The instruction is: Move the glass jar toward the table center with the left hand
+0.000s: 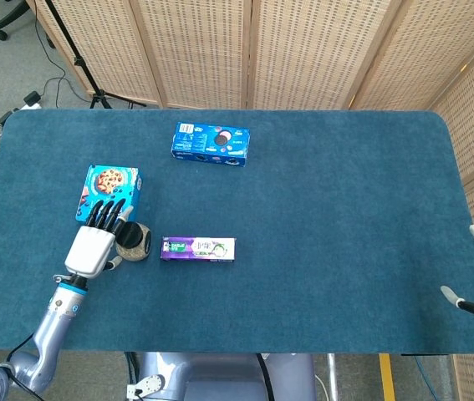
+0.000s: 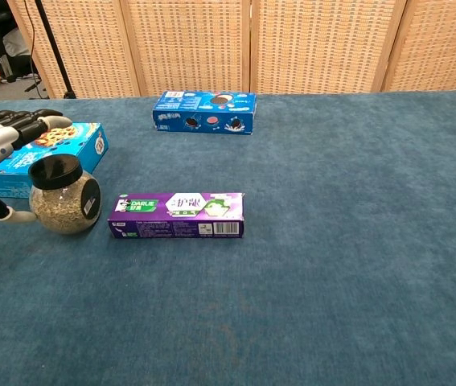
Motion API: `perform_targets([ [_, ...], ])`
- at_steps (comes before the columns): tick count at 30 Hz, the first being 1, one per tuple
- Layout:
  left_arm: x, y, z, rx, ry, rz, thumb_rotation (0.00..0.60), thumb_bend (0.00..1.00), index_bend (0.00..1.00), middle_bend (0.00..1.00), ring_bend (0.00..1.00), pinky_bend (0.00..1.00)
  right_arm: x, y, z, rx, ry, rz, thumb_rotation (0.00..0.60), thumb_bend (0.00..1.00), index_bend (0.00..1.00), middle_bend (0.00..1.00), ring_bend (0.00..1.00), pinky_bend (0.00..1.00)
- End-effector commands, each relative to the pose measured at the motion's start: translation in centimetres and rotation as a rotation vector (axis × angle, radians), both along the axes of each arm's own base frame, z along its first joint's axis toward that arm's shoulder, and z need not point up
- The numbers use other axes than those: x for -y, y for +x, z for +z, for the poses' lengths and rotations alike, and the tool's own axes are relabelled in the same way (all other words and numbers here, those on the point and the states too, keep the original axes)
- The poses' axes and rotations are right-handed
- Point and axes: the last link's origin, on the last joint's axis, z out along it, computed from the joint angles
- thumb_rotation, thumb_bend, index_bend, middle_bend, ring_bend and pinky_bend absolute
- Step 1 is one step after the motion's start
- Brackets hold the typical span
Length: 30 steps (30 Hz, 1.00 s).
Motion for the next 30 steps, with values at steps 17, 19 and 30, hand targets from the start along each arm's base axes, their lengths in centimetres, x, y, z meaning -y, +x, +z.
perform_targets([
  [17, -1.9, 0.8, -1.1, 0.011, -0.012, 0.023, 0.6, 0.0, 0.0, 0.0, 0.0, 0.0, 0.1, -0.1, -0.1, 0.001, 0.005, -0.006, 0.6, 0.0, 0.0, 0.0, 0.0, 0.0],
  [19, -2.2, 1.1, -1.1, 0.012, -0.009, 0.021, 0.6, 0.0, 0.0, 0.0, 0.0, 0.0, 0.2, -0.1, -0.1, 0.0, 0.005, -0.006, 0.6, 0.0, 0.0, 0.0, 0.0, 0.0],
  [30, -3.7, 2.0, -1.2, -0.002, 0.003, 0.043, 0.6, 0.0, 0.0, 0.0, 0.0, 0.0, 0.2, -0.2, 0.0, 0.004, 0.006, -0.011, 0.6, 0.0, 0.0, 0.0, 0.0, 0.0],
])
